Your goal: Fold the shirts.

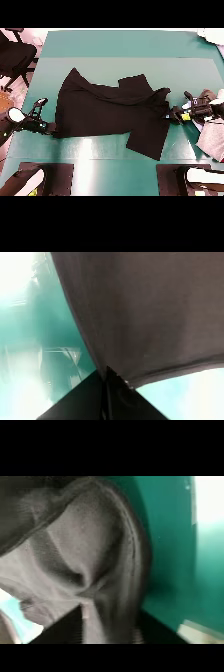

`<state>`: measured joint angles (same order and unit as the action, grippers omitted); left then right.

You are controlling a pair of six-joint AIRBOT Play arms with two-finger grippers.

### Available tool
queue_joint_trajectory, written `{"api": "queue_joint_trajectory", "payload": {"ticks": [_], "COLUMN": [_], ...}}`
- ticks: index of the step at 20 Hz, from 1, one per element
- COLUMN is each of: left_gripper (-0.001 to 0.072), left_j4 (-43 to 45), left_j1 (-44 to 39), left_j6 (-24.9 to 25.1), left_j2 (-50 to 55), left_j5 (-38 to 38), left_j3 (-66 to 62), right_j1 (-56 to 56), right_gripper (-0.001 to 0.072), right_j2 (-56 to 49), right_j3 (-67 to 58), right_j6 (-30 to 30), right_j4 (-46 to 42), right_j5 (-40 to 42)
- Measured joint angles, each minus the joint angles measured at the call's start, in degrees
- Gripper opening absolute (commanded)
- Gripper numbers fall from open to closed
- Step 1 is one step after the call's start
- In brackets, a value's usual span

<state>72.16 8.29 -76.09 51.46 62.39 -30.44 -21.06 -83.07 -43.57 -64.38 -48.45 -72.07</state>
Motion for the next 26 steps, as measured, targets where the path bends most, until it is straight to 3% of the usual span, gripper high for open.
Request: {"api": "queue_joint_trajectory", "payload": {"ticks": [1, 5, 10, 19, 26], "left_gripper": [0.0023, 0.0022, 0.0023, 0.0023, 0.0023], "left_j4": [-0.17, -1.77, -7.26, -9.73, -2.54], "left_j1": [0.00, 0.02, 0.00, 0.00, 0.00], "left_j6": [0.00, 1.05, 5.03, 5.57, 4.63], "left_j2": [0.00, 0.02, 0.00, -0.90, -8.87], "left_j5": [0.02, 0.39, 4.24, 17.29, 18.86], "left_j3": [0.00, -0.15, -6.71, -43.76, -65.99], "right_j1": [0.55, 1.55, 1.88, 1.88, 1.88], "right_gripper": [0.0022, 0.0021, 0.0021, 0.0021, 0.0021], "right_j2": [-0.04, 1.92, 12.13, 36.61, 50.69], "right_j3": [0.04, 0.15, -1.57, -17.86, -24.41], "right_j6": [0.04, 0.17, 1.07, 0.85, 0.48], "right_j4": [-0.31, -0.33, 0.33, 4.79, 4.90], "right_j5": [0.42, 0.24, -0.57, 1.38, 10.60]}}
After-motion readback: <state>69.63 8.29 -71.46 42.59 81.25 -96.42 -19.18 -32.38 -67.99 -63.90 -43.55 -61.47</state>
